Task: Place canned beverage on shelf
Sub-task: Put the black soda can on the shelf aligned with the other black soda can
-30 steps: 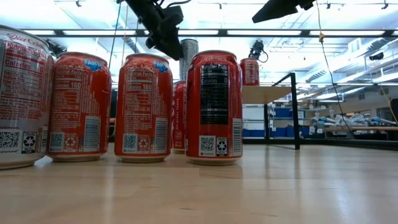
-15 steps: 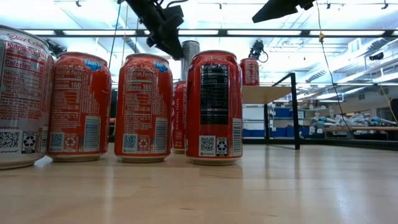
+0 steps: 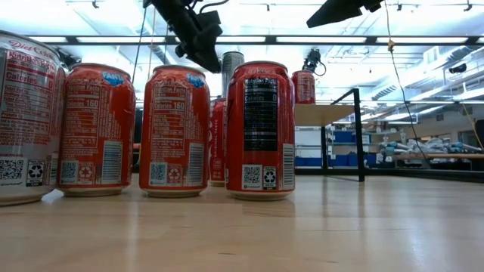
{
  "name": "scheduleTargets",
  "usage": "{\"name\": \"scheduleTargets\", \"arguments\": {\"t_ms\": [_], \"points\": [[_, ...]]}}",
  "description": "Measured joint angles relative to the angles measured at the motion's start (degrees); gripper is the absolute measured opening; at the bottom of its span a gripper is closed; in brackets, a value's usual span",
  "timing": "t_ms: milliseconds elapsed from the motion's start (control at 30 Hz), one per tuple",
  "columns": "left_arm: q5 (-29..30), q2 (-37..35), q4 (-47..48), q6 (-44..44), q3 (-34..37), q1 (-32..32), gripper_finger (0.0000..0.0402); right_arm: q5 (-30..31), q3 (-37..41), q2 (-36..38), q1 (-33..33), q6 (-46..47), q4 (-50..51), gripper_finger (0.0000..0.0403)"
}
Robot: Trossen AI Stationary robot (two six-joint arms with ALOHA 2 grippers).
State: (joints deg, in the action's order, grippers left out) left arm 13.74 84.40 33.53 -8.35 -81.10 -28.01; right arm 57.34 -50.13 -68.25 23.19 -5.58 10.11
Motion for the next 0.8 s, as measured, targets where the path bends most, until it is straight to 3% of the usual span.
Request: {"name": "scheduleTargets", "arguments": {"t_ms": [300,800], "points": [[0.15,0.00,-4.26,-0.31,0.00,-0.83,0.0171,0.00,0.00,0.00,0.00,-0.02,0.00,0.0347],[0.27,2.28,-0.81,0.02,0.02,-2.07,0.0171,0.00,-0.02,0.02,-0.01,-0.20,-0.22,0.0347]]}}
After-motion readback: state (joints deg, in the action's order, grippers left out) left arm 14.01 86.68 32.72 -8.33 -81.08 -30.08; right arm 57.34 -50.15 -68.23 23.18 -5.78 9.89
